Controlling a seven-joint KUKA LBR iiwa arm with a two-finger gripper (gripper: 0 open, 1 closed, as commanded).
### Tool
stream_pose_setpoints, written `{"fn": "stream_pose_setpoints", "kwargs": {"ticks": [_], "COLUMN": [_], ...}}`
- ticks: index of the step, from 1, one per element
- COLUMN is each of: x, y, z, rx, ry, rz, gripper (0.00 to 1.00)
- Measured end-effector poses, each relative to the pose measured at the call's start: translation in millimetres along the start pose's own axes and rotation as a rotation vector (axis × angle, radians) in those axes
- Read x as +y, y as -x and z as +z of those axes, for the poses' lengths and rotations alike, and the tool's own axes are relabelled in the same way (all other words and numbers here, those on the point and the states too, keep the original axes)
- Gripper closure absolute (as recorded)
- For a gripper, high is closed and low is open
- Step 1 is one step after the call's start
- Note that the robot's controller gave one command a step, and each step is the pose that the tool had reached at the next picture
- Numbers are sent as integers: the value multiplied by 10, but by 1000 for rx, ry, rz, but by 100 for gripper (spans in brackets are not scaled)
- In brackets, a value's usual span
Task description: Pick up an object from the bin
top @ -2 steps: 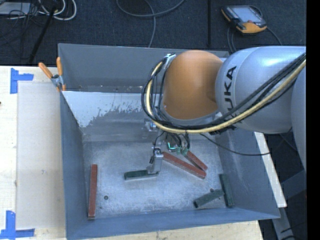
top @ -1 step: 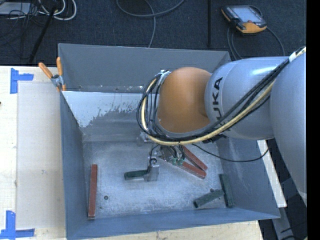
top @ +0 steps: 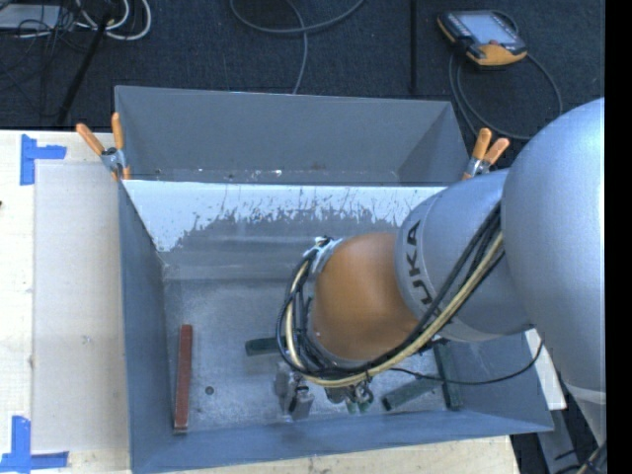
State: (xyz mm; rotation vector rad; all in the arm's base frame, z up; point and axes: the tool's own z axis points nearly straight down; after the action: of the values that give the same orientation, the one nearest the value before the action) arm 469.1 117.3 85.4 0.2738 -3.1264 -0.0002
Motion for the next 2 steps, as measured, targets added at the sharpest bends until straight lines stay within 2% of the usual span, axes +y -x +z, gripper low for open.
{"fn": "stream_pose_setpoints", "kwargs": {"ticks": [1,2], "x": [-8,-8], "y": [33,33], "z": [-16,-17], "rx": [-12,-12], "ry": [0,1], "rz": [4,5], "gripper": [0,0]}}
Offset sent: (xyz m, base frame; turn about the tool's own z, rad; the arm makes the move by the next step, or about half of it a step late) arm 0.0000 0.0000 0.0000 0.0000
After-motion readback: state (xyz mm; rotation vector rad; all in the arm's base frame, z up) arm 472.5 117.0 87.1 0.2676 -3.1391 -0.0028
